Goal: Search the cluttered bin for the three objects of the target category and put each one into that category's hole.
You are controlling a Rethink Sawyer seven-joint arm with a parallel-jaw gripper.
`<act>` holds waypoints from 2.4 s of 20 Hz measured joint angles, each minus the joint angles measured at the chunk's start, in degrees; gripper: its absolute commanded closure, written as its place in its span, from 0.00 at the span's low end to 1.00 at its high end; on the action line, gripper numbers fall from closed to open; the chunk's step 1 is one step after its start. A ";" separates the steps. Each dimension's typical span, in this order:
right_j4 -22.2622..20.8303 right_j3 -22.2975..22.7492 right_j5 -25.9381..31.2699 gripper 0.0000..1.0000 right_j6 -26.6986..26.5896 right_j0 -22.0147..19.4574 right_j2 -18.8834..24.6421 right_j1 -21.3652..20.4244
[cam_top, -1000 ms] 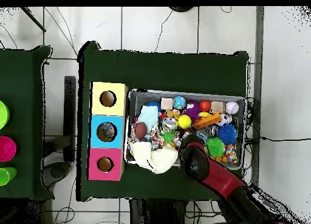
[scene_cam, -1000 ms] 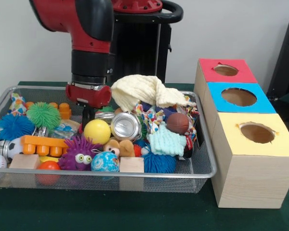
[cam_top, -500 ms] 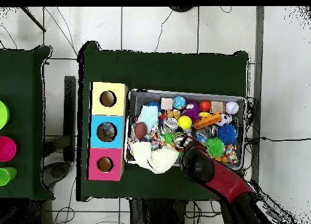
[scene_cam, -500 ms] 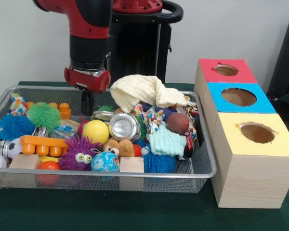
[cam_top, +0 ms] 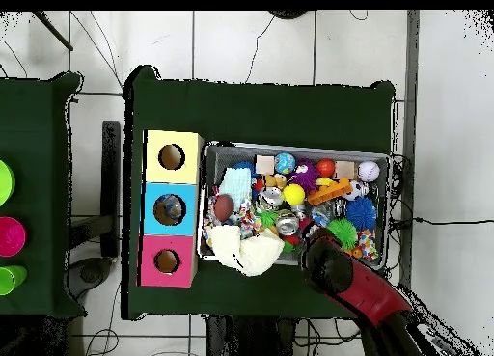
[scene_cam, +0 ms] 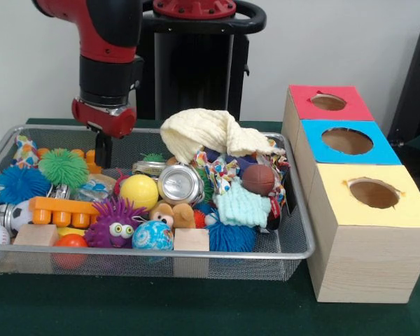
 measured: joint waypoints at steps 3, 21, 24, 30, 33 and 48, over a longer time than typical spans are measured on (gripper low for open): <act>-0.14 -0.49 0.00 1.00 0.00 -0.69 -0.05 0.68; -5.88 -0.77 -2.94 0.00 0.00 -3.75 -0.04 3.40; -6.55 -0.77 -3.11 0.00 0.00 -4.26 -0.04 3.47; -7.01 -0.85 -3.75 0.00 0.00 -7.36 1.01 4.36; -7.41 -0.93 -5.65 0.00 0.00 -8.76 1.94 5.15; -8.89 -0.79 -12.18 0.00 0.00 -10.93 3.72 8.24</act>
